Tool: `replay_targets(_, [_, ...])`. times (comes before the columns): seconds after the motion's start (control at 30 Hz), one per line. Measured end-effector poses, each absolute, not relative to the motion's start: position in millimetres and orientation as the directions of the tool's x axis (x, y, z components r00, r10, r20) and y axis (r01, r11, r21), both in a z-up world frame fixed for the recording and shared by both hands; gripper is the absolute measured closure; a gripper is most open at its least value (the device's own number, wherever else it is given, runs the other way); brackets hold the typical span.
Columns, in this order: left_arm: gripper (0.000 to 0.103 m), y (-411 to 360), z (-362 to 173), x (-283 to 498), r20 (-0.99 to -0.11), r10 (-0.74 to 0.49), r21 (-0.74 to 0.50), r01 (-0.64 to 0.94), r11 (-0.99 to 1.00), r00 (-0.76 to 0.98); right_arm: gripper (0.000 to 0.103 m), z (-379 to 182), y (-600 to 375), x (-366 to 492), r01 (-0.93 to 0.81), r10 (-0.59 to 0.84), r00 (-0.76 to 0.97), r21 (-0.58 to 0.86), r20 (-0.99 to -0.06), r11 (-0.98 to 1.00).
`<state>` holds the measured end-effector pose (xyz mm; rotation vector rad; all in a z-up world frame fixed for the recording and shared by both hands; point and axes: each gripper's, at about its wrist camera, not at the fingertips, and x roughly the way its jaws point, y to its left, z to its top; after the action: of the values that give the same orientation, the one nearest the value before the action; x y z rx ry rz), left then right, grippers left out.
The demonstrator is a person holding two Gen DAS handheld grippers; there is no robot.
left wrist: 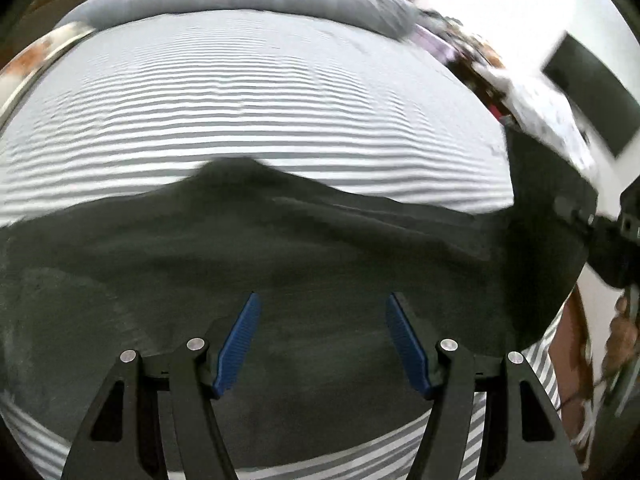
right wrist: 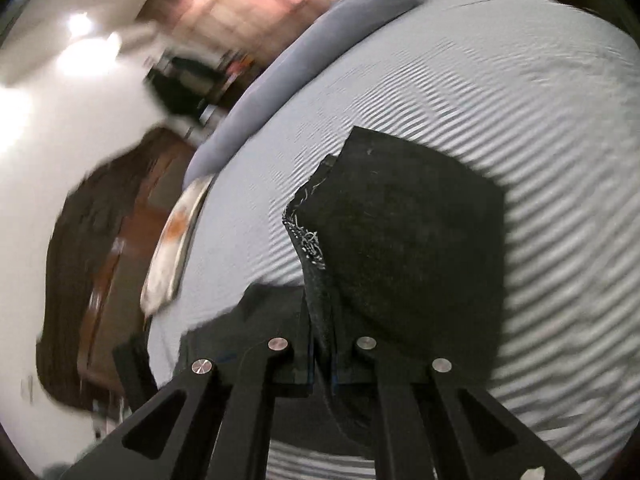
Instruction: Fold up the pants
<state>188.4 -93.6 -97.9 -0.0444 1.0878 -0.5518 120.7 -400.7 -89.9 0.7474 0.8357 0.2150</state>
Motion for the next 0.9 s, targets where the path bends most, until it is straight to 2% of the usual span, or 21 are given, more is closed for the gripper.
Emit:
replay_targets(0.27, [0.037, -13, -108, 191, -0.811, -0.436, -0.352, 0.269, 0.897, 0.39, 0.096, -148, -262, 160, 0.02, 0.535, 0.464, 0.612, -0.706, 0.79])
replay_targets(0.4, [0.037, 7, -114, 197, -0.803, -0.442, -0.382, 0.223, 0.897, 0.4, 0.096, -172, -230, 162, 0.012, 0.548, 0.389, 0.599, -0.741, 0.801])
replay_targets(0.6, [0.037, 14, -120, 202, -0.789, -0.467, -0.418, 0.208, 0.884, 0.399, 0.094, -186, -212, 160, -0.005, 0.489, 0.35, 0.521, -0.799, 0.854])
replay_targets(0.67, [0.037, 12, -119, 201, -0.786, -0.469, -0.414, 0.221, 0.883, 0.401, 0.083, -186, -211, 160, 0.0, 0.505, 0.331, 0.535, -0.797, 0.845])
replay_targets(0.7, [0.037, 11, -118, 201, -0.784, -0.472, -0.414, 0.227, 0.882, 0.404, 0.067, -185, -210, 159, -0.009, 0.523, 0.319, 0.549, -0.79, 0.836])
replay_targets(0.77, [0.037, 9, -113, 200, -0.777, -0.476, -0.411, 0.241, 0.879, 0.411, 0.051, -175, -208, 153, -0.033, 0.516, 0.32, 0.535, -0.794, 0.844])
replay_targets(0.9, [0.037, 0, -97, 198, -0.758, -0.49, -0.406, 0.276, 0.871, 0.43, 0.049, -149, -222, 136, -0.073, 0.485, 0.363, 0.495, -0.795, 0.866])
